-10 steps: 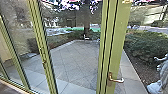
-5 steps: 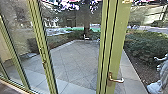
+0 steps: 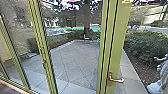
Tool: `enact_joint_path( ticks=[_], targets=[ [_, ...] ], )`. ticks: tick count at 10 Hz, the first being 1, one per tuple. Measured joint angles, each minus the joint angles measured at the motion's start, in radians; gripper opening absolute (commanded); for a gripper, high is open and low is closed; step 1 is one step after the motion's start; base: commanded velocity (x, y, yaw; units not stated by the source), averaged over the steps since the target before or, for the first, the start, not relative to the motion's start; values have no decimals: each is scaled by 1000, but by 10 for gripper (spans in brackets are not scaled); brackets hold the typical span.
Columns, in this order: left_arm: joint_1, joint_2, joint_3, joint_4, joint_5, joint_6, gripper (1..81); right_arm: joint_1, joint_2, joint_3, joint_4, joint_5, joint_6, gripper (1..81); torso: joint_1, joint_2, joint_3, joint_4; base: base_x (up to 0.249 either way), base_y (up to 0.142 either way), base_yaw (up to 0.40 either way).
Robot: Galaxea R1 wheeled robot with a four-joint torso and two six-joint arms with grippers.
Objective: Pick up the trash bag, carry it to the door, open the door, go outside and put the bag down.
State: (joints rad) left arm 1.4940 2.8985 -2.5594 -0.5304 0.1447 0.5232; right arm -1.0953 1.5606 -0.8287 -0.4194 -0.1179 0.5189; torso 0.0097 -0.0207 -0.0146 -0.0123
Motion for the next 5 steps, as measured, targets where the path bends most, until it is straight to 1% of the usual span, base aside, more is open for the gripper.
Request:
enact_joint_path(
  ticks=[1,2,5],
  targets=[
    [0,2,-3,0,0,0,10,63,-16,23,16,-44,6,811,0,0,0,0,0,0,0],
    [0,2,-3,0,0,0,10,131,-29,43,31,-89,26,811,0,0,0,0,0,0,0],
    [0,2,-4,0,0,0,10,356,-53,105,57,-231,119,811,0,0,0,0,0,0,0]
  ],
)
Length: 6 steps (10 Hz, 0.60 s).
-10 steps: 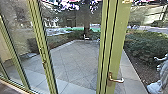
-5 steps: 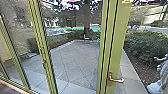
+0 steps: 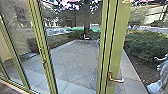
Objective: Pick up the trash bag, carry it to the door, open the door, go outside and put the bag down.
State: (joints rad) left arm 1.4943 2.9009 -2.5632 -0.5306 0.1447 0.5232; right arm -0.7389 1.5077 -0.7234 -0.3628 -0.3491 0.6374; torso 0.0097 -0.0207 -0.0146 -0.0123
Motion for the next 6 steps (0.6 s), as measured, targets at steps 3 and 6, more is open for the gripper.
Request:
enact_joint_path(
  ticks=[3,6],
  targets=[
    [0,5,-4,0,0,0,10,185,-10,45,22,-151,120,811,0,0,0,0,0,0,0],
    [0,5,-4,0,0,0,10,275,7,15,39,-234,236,811,0,0,0,0,0,0,0]
  ],
)
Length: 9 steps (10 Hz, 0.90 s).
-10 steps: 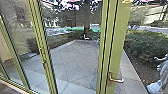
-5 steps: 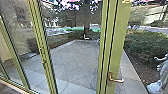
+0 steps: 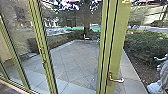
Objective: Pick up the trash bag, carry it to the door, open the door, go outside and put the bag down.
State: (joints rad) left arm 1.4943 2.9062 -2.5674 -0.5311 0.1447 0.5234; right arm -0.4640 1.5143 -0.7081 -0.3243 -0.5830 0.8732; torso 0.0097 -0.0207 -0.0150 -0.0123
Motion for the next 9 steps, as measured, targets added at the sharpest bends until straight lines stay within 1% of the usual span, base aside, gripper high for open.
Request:
enact_joint_path(
  ticks=[2,4,7,9],
  targets=[
    [0,4,-10,0,0,0,10,33,52,-49,4,-21,66,811,0,0,0,0,0,0,0],
    [0,21,-39,0,1,0,10,64,80,-87,6,-27,123,811,0,0,0,0,0,0,0],
    [0,32,-54,0,0,-1,10,77,123,-160,7,-31,186,811,0,0,0,0,0,0,0],
    [0,33,-54,0,0,-1,10,99,181,-203,7,-31,227,811,0,0,0,0,0,0,0]
  ],
)
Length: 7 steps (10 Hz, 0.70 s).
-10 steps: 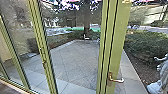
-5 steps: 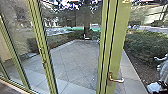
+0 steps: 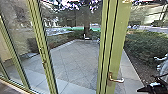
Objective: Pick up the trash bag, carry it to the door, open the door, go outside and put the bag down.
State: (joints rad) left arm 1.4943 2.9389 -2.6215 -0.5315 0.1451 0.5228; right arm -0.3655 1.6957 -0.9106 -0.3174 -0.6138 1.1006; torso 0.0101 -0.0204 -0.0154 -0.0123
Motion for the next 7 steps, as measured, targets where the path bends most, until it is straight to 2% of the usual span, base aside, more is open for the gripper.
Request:
enact_joint_path(
  ticks=[7],
  targets=[
    [0,6,-13,0,0,-1,10,16,164,-177,0,1,117,811,0,0,0,0,0,0,0]
  ],
)
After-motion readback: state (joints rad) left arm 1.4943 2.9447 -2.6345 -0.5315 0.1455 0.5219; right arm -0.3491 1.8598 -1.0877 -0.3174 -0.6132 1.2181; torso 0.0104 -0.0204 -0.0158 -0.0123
